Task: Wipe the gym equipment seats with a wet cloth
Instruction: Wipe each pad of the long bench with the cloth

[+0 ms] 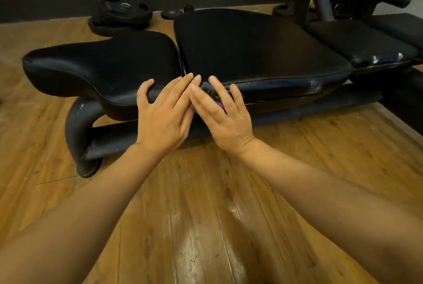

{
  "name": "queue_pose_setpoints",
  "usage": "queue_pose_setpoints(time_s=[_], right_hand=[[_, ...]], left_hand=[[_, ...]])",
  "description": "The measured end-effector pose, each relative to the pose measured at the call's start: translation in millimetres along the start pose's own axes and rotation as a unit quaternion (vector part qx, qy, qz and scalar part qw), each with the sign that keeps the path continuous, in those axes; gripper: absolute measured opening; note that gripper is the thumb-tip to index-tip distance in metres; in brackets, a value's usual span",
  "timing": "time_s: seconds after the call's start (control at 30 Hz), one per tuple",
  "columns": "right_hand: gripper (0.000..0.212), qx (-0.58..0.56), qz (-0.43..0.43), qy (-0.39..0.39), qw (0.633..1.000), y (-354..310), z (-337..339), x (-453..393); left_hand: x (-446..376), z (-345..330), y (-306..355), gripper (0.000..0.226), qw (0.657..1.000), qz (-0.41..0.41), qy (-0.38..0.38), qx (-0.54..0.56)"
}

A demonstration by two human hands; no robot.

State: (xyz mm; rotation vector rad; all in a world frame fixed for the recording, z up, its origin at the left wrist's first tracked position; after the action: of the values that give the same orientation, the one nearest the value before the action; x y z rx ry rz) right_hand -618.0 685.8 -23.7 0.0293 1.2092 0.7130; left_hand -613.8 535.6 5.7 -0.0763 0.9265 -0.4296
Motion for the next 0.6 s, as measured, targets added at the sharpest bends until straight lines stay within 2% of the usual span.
queue_pose_setpoints(time_s=[0.13,0.2,0.27,0.33,0.4,0.47,0.53,0.6], right_hand=[[0.052,-0.006,0.082,-0.003,0.997,16.1,8.5,8.6],[0.060,-0.020,0.067,-0.002,0.998,40.8,18.5,24.5],[0.068,-0.042,-0.013,-0.005,0.999,75.0,33.9,45.5],[0.069,-0.069,-0.128,-0.022,0.989,99.9,44.3,60.0],[0.064,-0.100,-0.229,-0.016,0.968,98.5,44.3,59.6],[0.054,-0.122,-0.288,0.020,0.950,80.1,37.9,49.5],[0.050,-0.122,-0.258,0.021,0.958,58.7,33.4,32.4],[0.047,-0.103,-0.167,-0.007,0.981,40.0,27.0,18.6]], left_hand=[[1.2,0.8,0.5,0.046,1.000,0.007,-0.010,0.001],[1.4,0.3,2.1,0.046,1.000,0.017,-0.013,0.009],[0.4,0.2,4.5,0.046,0.999,0.028,-0.012,0.014],[-0.9,0.8,6.8,0.046,0.999,0.036,-0.011,0.020],[-1.5,1.1,12.7,0.047,0.998,0.043,-0.011,0.037],[-1.2,0.8,17.2,0.048,0.996,0.056,-0.013,0.063],[-1.7,0.3,21.2,0.049,0.994,0.068,-0.018,0.082],[-2.1,0.3,23.1,0.050,0.994,0.066,-0.023,0.088]])
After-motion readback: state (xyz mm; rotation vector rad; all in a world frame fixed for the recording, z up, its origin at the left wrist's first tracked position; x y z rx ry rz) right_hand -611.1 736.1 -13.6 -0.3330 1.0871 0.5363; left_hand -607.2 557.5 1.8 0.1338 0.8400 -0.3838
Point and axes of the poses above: each hand's wrist, its own x-axis away from the middle knuckle, its own z-axis out of the back of the hand, y = z × x, the point moved 3 cm from there along -x, towards the middle knuckle, and after that the axes turned 12 degrees about -x, right-handed, at the moved point
